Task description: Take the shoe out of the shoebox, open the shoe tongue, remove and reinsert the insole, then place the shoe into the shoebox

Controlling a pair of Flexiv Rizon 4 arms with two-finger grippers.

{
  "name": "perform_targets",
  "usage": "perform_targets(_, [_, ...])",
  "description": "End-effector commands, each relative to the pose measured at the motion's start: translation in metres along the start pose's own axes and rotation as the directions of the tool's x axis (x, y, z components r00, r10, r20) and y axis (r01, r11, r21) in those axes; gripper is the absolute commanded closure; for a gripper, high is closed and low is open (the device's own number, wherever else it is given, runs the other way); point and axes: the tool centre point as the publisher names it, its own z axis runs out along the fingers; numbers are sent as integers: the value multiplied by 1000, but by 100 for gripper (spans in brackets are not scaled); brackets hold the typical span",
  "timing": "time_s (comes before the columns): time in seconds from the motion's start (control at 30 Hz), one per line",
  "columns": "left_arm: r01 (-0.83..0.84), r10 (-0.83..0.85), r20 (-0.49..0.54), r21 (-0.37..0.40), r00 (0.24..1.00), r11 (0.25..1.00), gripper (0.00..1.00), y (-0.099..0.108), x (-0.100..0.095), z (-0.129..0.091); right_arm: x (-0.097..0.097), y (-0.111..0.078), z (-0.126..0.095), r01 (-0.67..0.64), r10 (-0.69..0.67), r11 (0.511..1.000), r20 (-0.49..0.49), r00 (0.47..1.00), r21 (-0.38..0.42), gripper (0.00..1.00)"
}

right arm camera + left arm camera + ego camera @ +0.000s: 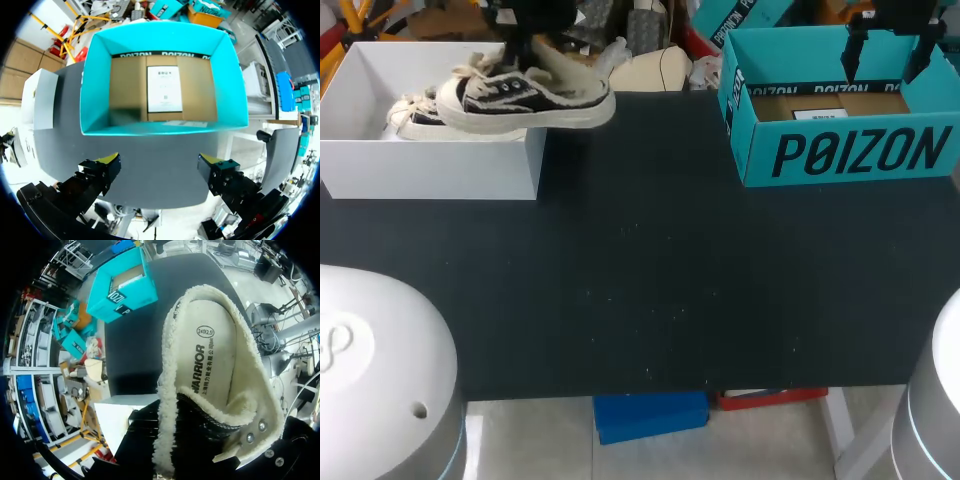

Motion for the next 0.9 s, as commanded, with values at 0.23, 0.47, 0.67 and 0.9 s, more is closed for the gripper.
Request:
perform_targets(0.23, [-24,19,-60,-91,998,996,100,-97,77,45,0,0,0,0,0,1000,1,1000,1,0])
perform_targets(0.47, [-14,-3,-141,-114,990,993,100,-136,97,103,0,0,0,0,0,1000,1,1000,1,0])
perform_targets(0.67, [-8,-17,-181,-137,983,990,100,-158,102,152,0,0,0,0,0,1000,1,1000,1,0])
perform_targets(0.9, [1,-34,-214,-155,976,988,100,-176,108,198,0,0,0,0,0,1000,1,1000,1,0])
